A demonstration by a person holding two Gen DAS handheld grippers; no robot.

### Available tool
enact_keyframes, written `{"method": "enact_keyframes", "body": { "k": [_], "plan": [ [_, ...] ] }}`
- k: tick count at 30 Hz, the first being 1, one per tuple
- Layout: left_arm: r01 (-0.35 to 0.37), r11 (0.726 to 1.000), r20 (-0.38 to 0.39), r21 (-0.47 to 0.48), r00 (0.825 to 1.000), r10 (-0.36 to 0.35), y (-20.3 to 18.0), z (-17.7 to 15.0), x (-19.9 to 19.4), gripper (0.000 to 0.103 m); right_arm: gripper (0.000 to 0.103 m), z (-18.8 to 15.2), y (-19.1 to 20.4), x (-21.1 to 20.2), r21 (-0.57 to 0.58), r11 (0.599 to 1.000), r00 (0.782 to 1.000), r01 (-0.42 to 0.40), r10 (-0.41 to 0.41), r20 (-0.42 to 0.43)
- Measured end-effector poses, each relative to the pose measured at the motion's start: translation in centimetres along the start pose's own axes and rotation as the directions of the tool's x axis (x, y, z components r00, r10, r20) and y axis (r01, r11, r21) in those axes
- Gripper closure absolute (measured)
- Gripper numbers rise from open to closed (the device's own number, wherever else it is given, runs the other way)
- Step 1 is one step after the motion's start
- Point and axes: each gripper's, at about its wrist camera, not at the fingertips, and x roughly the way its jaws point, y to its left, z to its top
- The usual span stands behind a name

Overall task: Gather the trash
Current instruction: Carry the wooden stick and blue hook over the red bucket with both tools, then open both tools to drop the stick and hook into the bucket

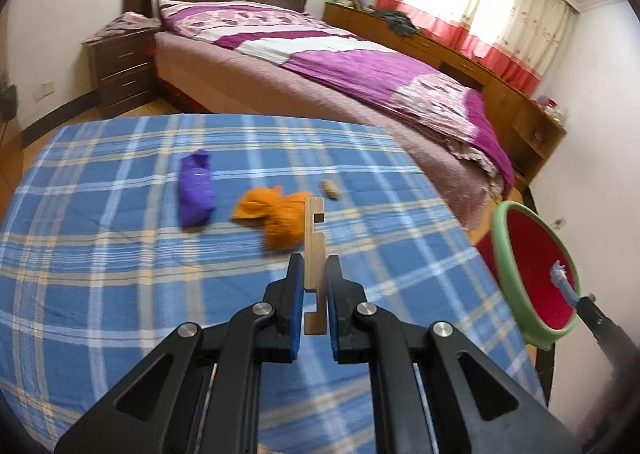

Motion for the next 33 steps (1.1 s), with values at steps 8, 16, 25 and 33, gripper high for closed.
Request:
{"method": "enact_keyframes", "body": {
  "k": [8, 16, 25, 33],
  "plan": [
    [0.068, 0.996, -0.044, 0.052, 0.997, -0.066, -5.0, 0.2, 0.3, 0.093, 0.082, 0.7, -4.8, -1.1, 0.095, 0.995, 0.999, 0.002, -0.006, 0.041],
    [0.162, 0.979, -0.108, 0.124, 0.983, -0.149, -11.0, -0.1, 1.8, 0.093, 0.082, 1.0, -9.1, -1.1, 0.184, 0.983, 0.999, -0.017, 0.007, 0.051],
    [0.246, 0.945, -0.171, 0.214, 0.962, -0.212, -17.4, -0.5, 3.6, 0.093, 0.081, 1.1, -11.2, -1.0, 0.225, 0.974, 0.998, -0.03, 0.017, 0.062],
    [0.283, 0.918, -0.221, 0.278, 0.949, -0.225, -21.6, -1.3, 5.1, 0.093, 0.08, 1.0, -12.4, -1.4, 0.258, 0.965, 0.997, -0.045, 0.027, 0.075]
  ]
}}
